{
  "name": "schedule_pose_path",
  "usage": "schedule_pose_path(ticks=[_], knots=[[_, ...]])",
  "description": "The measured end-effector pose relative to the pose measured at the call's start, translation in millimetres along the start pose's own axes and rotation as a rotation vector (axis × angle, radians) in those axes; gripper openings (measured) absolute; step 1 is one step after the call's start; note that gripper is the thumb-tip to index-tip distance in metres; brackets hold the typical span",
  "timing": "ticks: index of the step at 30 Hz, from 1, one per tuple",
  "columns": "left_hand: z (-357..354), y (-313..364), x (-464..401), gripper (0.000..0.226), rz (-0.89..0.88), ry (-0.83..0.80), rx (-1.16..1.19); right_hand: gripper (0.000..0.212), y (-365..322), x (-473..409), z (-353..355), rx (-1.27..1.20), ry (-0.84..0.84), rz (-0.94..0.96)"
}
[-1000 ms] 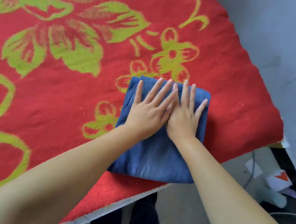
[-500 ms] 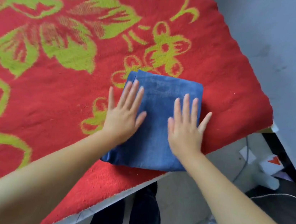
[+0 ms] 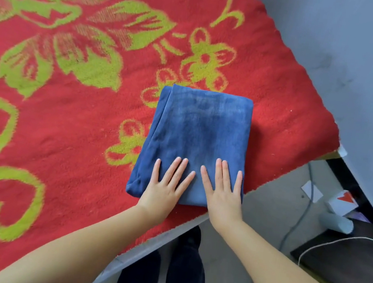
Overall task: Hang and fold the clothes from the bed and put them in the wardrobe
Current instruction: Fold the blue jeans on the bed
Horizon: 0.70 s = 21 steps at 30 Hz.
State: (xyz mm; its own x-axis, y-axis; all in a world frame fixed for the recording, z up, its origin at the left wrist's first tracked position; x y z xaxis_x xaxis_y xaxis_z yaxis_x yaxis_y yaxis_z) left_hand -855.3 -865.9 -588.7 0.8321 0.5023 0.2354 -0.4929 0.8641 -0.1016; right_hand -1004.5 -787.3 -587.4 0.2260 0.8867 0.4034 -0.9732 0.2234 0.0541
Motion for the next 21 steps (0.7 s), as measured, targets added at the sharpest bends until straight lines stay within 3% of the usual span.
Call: schedule_pose_path(ticks=[7, 12, 15, 21], knots=[[15.9, -9.0, -17.8, 0.087, 0.014, -0.157, -0.055, 0.089, 0.0, -9.8, 31.8, -0.065, -0.052, -0.01], [72.0, -29.0, -34.1, 0.079, 0.11, -0.205, 0.085, 0.072, 10.5, -19.0, 97.1, -0.103, -0.178, 0.03], [116.8, -51.3, -38.5, 0.073, 0.127, -0.259, 0.068, 0.065, 11.4, -21.0, 149.4, -0.13, -0.124, 0.018], [216.7, -106.4, -17.2, 0.075, 0.225, -0.185, 0.067, 0.066, -8.5, -15.2, 267.7, -0.098, -0.027, 0.08]])
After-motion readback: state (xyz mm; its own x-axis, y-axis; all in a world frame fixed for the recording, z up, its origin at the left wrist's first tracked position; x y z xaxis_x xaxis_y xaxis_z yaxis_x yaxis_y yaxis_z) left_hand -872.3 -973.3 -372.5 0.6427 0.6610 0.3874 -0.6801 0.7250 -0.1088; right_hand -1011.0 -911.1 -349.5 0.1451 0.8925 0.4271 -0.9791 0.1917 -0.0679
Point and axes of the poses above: each hand's wrist, its own x-axis away from the middle knuckle, its own z-axis out of the back of the hand, y = z × x, the point moved 2 cm from there along -x, towards the middle knuckle, and after that the axes turned 7 degrees about -x, right-handed, at the moved point
